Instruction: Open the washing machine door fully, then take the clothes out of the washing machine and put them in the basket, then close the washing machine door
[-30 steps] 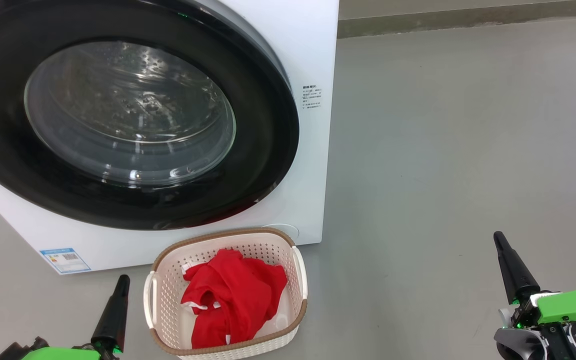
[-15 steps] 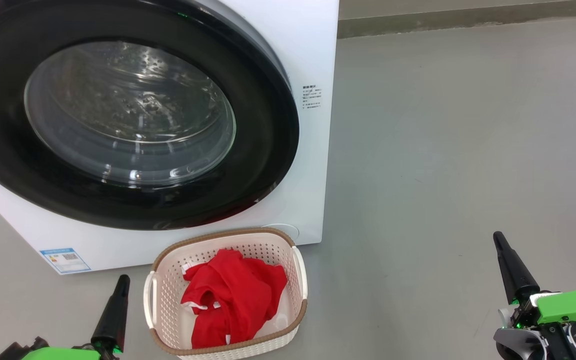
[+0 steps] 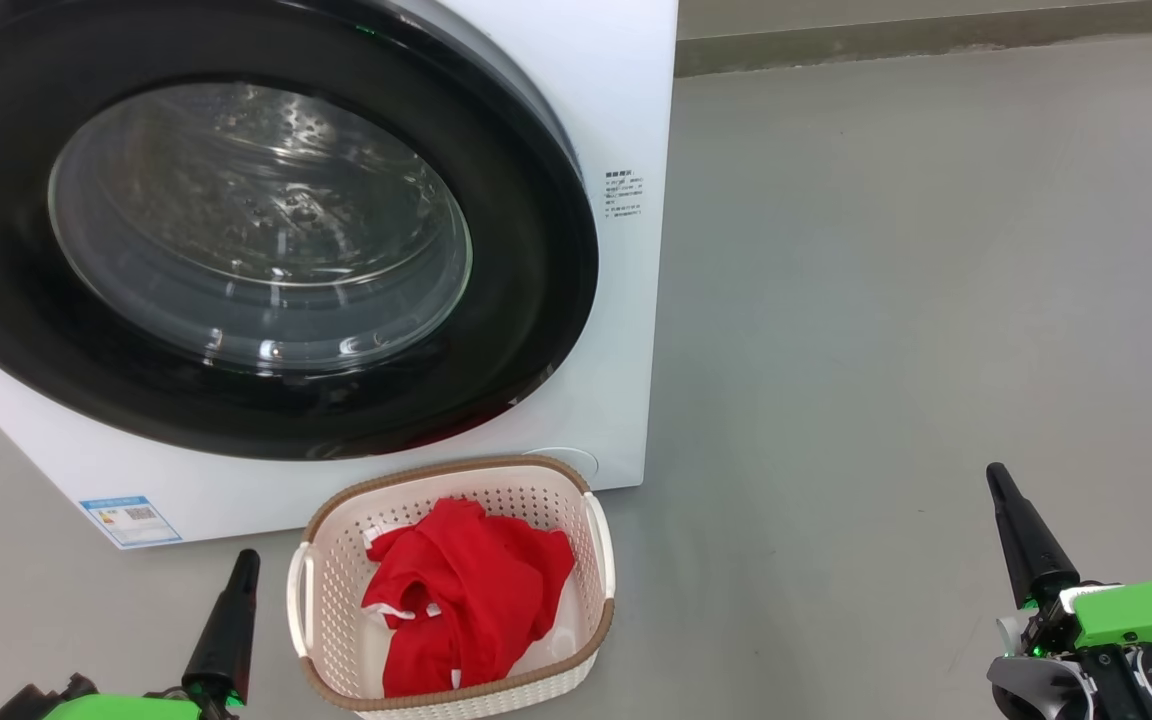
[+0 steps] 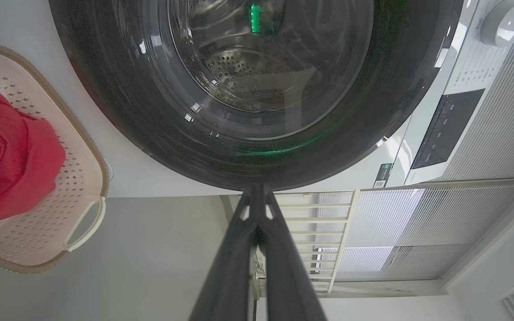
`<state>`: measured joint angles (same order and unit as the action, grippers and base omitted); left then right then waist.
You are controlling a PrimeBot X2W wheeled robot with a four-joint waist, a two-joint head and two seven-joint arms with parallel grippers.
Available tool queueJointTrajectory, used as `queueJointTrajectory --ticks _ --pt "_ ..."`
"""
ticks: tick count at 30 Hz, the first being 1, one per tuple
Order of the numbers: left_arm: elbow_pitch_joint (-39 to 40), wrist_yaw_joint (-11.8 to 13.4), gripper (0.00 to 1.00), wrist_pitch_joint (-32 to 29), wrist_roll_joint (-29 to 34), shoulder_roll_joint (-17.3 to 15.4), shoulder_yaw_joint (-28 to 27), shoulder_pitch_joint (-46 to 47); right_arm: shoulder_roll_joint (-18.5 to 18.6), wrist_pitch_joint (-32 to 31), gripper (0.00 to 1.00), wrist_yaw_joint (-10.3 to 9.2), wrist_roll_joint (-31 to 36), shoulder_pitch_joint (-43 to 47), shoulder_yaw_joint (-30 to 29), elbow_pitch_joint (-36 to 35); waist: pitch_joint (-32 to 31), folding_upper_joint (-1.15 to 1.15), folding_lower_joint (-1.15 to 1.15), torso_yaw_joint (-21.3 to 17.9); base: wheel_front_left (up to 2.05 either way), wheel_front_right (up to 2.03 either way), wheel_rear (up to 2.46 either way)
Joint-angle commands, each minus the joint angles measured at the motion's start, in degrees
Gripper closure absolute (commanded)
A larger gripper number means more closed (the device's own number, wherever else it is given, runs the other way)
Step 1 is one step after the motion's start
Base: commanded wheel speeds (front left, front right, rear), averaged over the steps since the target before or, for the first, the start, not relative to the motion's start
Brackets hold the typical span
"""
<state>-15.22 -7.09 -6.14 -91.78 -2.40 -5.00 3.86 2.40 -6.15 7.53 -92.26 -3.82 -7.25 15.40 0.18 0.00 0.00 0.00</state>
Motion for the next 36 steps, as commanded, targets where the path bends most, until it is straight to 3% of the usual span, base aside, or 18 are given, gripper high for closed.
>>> queueJointTrajectory --ticks 1,36 --pt "1.2 -0.4 1.0 -0.3 -0.4 -0.5 -1.5 2.3 0.5 -0.4 1.0 -0.04 0.1 -2.4 0.7 -1.4 0.0 0.0 0.0 0.0 0.0 0.0 0.0" --pt "1.2 -0.4 1.0 -0.3 -0.4 -0.5 -1.5 2.3 0.5 -0.4 1.0 -0.04 0.1 -2.4 0.7 -1.4 0.0 0.0 0.0 0.0 0.0 0.0 0.0"
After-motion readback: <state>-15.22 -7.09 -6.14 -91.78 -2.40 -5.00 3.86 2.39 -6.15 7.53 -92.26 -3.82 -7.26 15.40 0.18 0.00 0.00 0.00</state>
